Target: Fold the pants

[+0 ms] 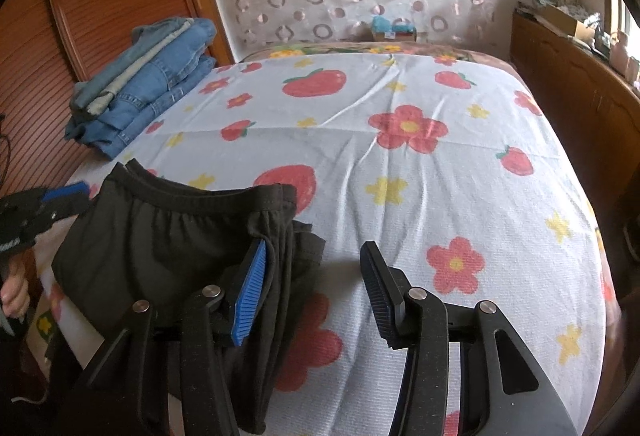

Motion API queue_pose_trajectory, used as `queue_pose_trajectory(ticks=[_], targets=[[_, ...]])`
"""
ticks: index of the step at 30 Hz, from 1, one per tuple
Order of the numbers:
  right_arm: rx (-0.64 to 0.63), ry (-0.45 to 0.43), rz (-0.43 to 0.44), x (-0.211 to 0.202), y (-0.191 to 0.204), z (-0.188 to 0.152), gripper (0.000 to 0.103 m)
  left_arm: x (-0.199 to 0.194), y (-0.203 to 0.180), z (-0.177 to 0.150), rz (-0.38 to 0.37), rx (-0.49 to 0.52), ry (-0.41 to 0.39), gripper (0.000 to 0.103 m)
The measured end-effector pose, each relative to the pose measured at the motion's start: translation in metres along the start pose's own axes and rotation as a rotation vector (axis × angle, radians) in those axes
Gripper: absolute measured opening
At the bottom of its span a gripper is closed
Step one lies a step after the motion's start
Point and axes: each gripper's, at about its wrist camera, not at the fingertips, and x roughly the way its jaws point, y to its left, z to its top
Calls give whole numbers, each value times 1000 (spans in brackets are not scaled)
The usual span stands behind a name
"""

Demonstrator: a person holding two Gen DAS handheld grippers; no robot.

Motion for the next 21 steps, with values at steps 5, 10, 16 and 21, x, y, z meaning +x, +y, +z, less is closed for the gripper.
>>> queue_pose_trajectory(ticks=[5,10,16,21], targets=[[-10,-23,10,-6,2,0,48,-16,2,-17,-3,-13,-1,23],[-18,-34,24,-28,8,-8,48,-29,-1,-31,-9,7,-2,23],[-40,-29,67,-54,25,-27,48,-36,-5,-47,-32,16,9,23],[-59,-7,87,-60,37,-41,48,-31,-12,-55,-62,21,24,23]])
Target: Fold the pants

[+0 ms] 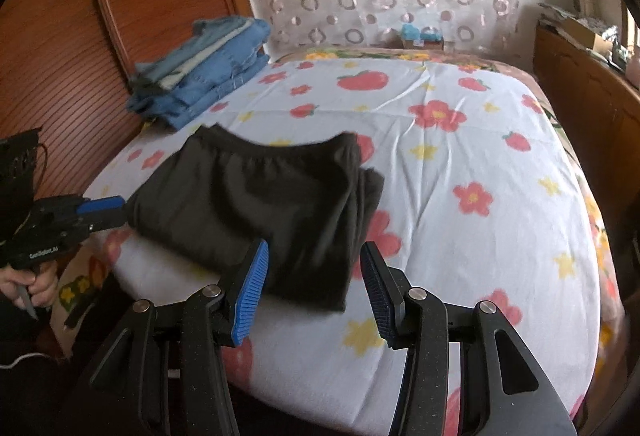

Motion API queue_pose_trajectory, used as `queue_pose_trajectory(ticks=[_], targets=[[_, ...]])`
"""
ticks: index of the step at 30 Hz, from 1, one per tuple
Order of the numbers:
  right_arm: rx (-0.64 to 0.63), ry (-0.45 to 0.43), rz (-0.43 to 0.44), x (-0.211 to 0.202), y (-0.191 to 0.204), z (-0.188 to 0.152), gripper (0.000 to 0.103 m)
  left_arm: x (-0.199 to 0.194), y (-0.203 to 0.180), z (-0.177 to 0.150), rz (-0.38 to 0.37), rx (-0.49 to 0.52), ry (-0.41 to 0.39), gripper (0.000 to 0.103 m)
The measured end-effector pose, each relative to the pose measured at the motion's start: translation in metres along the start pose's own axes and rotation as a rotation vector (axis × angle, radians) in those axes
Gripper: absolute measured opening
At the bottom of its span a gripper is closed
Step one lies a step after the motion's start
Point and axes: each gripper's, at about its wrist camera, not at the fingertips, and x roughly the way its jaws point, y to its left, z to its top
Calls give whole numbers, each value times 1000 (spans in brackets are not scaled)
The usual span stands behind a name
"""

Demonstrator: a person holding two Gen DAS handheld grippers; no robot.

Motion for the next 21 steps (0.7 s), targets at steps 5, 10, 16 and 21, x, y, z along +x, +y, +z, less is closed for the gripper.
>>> queue_pose_trajectory(ticks=[5,10,16,21], targets=[[25,19,5,7,-4,-8,46,8,-5,-4,-17,10,12,19],[26,33,9,14,-5,-12,27,13,-5,-5,-3,22,17,15],[35,18,8,11,-12,-13,6,2,-2,-3,7,27,-16,3],[24,18,-6,12,-12,-13,5,-12,6,1,16,20,-34,0]])
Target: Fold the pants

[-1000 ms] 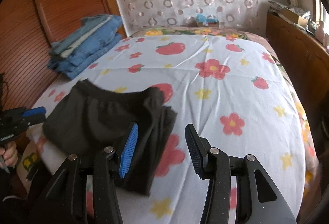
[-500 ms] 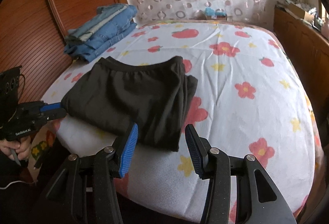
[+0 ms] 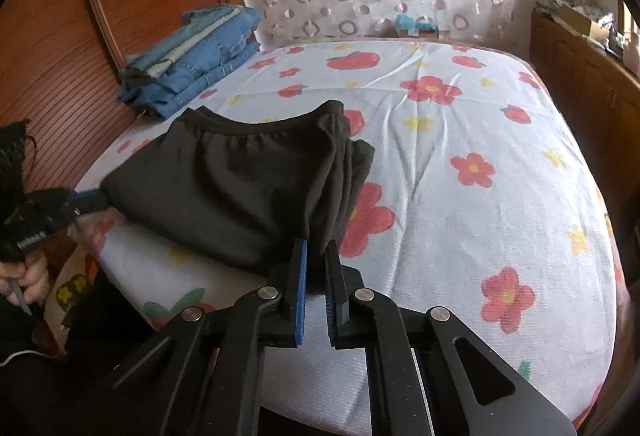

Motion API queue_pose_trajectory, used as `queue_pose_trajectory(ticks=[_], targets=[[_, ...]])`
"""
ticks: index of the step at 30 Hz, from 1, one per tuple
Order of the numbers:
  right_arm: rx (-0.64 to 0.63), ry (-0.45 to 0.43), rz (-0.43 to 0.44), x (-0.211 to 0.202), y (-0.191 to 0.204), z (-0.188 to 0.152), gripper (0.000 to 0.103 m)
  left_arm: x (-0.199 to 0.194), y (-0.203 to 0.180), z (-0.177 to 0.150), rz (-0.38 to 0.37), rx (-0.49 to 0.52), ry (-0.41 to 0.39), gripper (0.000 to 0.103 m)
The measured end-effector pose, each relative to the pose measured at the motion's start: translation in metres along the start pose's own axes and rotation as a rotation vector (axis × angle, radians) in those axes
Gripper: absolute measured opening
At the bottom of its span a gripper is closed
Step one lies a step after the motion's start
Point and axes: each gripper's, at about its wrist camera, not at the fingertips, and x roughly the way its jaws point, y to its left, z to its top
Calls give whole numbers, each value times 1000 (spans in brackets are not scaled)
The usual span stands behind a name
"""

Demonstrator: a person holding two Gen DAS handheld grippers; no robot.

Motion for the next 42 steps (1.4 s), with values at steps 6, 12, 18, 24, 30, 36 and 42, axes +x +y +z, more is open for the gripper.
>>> queue_pose_trajectory(ticks=[6,12,18,24,30,36,42], targets=[[22,-2,5,0,-2,-1,5,-4,21,-4,51,-50,11,0],[13,-8,-1,-3,-1,1,6,-5,23,3,75,-56,0,8],[1,-39,-10,-15,3,12,20,5,22,20,81,-45,1,25],[-14,-41,-19,-13,1,32,45,27,21,46,81,-18,14,33],[-26,-12,-15,3,-1,48,49,51,24,69,73,-8,38,36],[-16,33,-18,23,-11,56,50,74,29,84,55,-7,76,37],[1,69,-17,36,-19,62,50,93,33,84,43,0,120,37]])
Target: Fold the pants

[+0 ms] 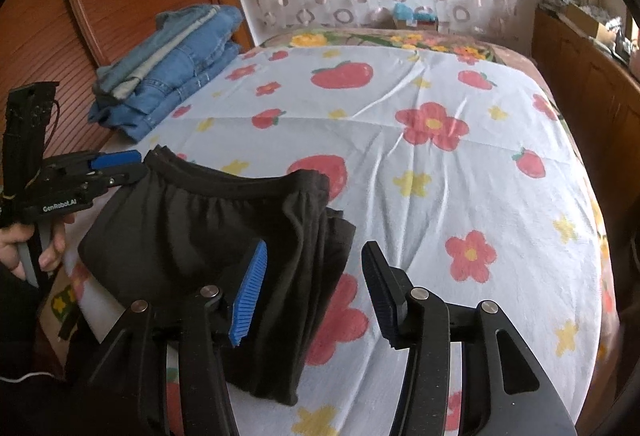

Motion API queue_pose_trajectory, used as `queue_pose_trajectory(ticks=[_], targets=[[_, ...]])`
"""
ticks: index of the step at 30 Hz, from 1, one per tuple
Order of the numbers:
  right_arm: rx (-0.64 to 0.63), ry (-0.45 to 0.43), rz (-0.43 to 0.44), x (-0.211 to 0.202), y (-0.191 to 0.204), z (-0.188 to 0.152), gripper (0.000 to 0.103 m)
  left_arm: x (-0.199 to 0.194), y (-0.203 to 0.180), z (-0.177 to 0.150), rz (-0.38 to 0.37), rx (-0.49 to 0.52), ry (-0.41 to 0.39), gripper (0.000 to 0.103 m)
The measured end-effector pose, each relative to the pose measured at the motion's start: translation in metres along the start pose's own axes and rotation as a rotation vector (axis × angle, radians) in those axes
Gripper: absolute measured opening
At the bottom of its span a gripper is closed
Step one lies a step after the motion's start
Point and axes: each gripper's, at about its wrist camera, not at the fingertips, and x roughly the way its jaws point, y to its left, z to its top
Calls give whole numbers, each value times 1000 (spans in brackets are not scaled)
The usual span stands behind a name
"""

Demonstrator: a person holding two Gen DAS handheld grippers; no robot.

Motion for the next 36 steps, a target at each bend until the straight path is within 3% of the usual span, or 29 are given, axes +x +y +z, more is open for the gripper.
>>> queue_pose_trajectory(ticks=[6,10,19,25,36], targets=[[-9,26,-8,13,2,1,51,5,3,-8,-8,5,-10,40],[-28,26,-16,15,6,2,51,5,2,-11,26,5,-37,50],[-54,10,-32,18,14,-1,52,7,4,-9,20,-2,-36,52],[-59,23,-13,20,19,2,29,7,5,-8,17,-5,-36,52],[-65,-1,2,20,18,-2,28,10,7,0,-3,-14,17,52]])
